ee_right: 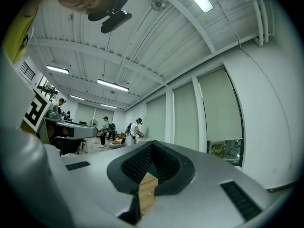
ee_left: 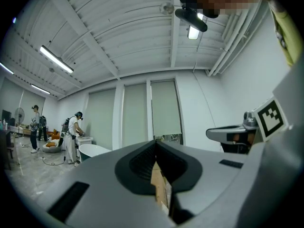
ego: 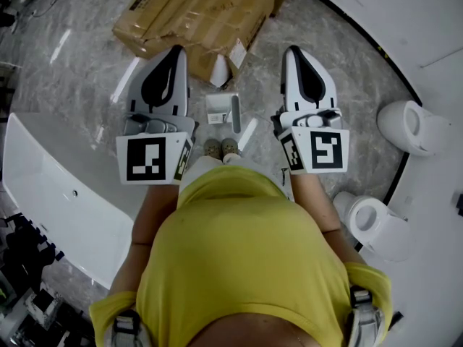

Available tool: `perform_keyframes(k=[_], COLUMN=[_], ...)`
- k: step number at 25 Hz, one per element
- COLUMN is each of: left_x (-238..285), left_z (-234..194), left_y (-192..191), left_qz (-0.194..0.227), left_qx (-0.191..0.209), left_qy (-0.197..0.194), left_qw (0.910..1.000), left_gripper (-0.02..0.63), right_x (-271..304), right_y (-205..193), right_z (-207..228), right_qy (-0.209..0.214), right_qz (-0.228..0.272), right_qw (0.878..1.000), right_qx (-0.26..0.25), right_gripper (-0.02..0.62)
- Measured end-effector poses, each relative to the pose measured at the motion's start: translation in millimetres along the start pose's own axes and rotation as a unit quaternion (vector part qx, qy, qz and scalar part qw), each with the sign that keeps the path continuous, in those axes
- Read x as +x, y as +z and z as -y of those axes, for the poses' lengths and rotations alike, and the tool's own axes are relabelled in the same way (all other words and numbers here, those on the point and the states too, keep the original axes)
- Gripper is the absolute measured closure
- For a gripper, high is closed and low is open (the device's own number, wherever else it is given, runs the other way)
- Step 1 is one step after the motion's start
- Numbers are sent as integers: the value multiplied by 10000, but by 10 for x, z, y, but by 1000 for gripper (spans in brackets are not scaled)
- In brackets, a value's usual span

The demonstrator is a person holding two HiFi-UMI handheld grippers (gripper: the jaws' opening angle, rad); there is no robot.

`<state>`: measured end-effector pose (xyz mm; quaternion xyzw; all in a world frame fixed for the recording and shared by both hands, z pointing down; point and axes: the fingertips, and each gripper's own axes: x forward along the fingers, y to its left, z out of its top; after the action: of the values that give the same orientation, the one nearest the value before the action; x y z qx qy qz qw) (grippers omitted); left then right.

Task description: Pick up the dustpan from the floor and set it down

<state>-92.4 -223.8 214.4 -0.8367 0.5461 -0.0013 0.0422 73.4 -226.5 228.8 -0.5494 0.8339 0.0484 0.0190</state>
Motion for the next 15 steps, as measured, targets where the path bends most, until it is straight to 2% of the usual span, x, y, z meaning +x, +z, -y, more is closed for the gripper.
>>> perform_keyframes(k=[15], left_x=[-7], left_z=[154], left_y=[-32], left_qz=[-31], left_qx=[84], left_qy=[-95], left_qw=[9999], left_gripper=[604], right_x=[-78], right_y=[-77], right_z=[23], right_qy=[46], right_qz=[-97], right_qw=[9999], right_qx=[-10], right_gripper=[586])
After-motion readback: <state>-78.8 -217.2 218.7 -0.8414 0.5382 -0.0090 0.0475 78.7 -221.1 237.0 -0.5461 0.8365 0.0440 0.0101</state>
